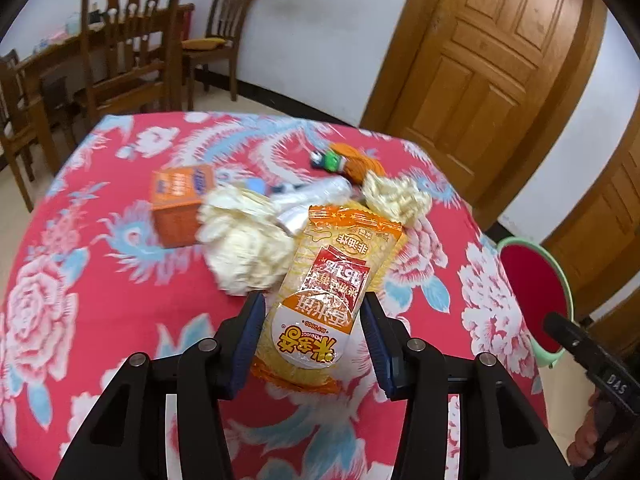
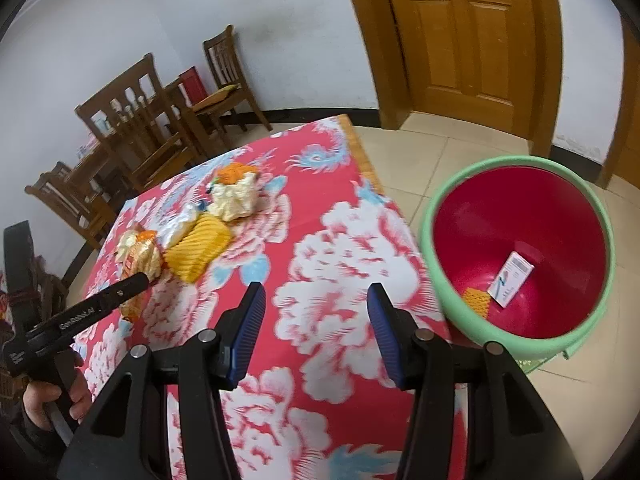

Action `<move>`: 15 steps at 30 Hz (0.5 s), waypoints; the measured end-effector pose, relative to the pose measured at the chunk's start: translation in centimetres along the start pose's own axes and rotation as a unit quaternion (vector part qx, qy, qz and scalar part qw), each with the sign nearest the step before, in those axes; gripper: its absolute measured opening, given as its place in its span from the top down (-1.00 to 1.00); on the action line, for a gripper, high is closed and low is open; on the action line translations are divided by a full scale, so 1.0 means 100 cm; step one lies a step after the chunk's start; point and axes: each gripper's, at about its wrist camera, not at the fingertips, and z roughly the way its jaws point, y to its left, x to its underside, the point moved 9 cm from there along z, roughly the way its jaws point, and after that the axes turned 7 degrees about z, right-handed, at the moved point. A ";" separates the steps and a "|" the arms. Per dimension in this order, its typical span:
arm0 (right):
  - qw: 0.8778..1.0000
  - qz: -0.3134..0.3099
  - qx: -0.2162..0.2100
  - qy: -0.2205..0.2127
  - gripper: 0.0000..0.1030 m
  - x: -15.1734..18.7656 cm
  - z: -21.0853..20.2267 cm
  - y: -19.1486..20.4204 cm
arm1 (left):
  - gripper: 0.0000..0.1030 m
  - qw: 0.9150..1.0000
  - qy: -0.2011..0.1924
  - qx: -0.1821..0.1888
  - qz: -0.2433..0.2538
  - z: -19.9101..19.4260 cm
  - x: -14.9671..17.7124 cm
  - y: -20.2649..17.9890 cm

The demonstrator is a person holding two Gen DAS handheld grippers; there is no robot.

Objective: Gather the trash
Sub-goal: 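Grasp the crumpled white paper with the right tool while the left tool holds the snack bag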

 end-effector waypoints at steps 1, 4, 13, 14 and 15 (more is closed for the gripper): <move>1.000 -0.005 -0.004 0.001 -0.05 0.000 0.001 0.007 | 0.02 1.000 -0.005 -0.005 -0.005 -0.005 -0.001 0.005; 1.000 -0.016 -0.012 0.005 -0.05 0.001 0.006 0.021 | 0.02 1.000 -0.016 -0.020 -0.016 -0.016 -0.003 0.019; 0.998 -0.049 -0.039 0.016 -0.05 0.005 0.021 0.072 | 0.02 0.996 -0.033 -0.060 -0.052 -0.035 -0.003 0.064; 0.997 -0.054 -0.042 0.018 -0.05 0.007 0.023 0.080 | 0.02 0.996 -0.033 -0.061 -0.057 -0.036 -0.002 0.069; 0.997 -0.060 -0.045 0.022 -0.05 0.008 0.026 0.086 | 0.02 0.995 -0.033 -0.065 -0.063 -0.035 -0.001 0.074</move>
